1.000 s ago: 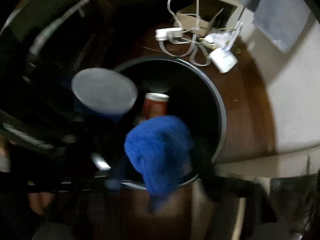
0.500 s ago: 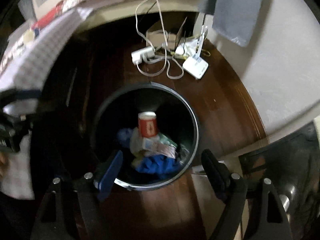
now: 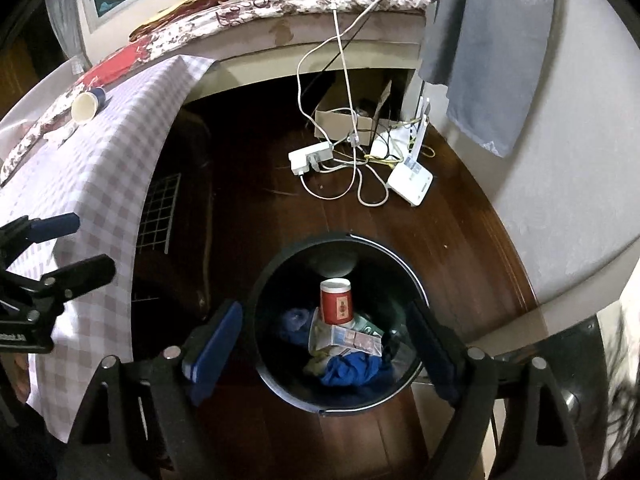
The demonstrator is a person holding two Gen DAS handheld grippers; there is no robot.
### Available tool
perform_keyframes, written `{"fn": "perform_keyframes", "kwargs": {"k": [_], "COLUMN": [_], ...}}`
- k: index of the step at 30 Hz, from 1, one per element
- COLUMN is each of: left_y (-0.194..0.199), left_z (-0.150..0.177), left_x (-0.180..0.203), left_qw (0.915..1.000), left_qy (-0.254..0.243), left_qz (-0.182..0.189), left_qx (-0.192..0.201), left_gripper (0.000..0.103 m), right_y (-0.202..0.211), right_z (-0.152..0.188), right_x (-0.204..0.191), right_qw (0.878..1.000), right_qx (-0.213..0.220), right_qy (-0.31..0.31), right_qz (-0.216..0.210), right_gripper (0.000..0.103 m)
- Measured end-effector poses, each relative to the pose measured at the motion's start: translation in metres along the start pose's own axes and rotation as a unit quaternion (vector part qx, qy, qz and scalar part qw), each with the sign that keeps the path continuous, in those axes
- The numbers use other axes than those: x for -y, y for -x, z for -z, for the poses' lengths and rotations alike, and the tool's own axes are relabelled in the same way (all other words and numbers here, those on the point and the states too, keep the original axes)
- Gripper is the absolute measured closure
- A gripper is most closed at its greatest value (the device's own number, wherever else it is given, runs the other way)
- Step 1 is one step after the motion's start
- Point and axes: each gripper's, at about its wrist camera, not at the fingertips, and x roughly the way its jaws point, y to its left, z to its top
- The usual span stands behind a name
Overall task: Collect trash
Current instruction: 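Move both open tools back toward the white tissue and blue paper cup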
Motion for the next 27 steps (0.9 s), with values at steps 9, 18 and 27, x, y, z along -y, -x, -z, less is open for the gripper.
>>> {"fn": "perform_keyframes", "kwargs": {"k": [9,18,27], "left_y": [0.031,0.056,0.075], "left_z": [-0.002,0.001,0.011], "left_x": [-0.024,-0.061,-0.102], "left_qw": [0.9987,0.9953,0.9909], "left_qy": [0.021,0.050,0.083], "left_qz": [-0.016,-0.025,-0.040], "left_qx": [0.043,0.079,0.098], "left_gripper": [0.004,0.004,0.004], "right_y": [0.009,0.030,0.046], "right_z": [-0.013,-0.040,-0.062], "right_x": [-0.010,-0.057,-0.103], "right_qw": [1.000,0.999,0.996], "right_qx": [-0.002,0.022,0.046], "right_qy": [-0.016,0.030,0.067], "right_qz": [-0.010,-0.020,-0.034], "right_gripper": [0.004,0.003,0.003]}}
